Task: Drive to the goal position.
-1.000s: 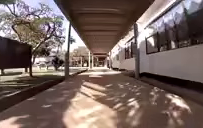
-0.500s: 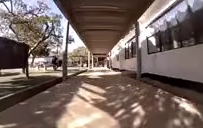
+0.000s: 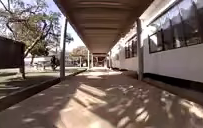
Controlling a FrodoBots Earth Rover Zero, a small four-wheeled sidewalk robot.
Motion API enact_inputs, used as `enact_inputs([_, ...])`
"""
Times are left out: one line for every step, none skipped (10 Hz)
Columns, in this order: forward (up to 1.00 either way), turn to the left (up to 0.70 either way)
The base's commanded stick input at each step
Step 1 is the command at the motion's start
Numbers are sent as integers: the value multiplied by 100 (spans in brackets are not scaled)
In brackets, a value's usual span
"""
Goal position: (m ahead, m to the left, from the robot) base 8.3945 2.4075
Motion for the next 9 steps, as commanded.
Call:
enact_inputs([50,0])
enact_inputs([50,0])
enact_inputs([50,0])
enact_inputs([50,0])
enact_inputs([50,0])
enact_inputs([50,0])
enact_inputs([50,0])
enact_inputs([50,0])
enact_inputs([50,0])
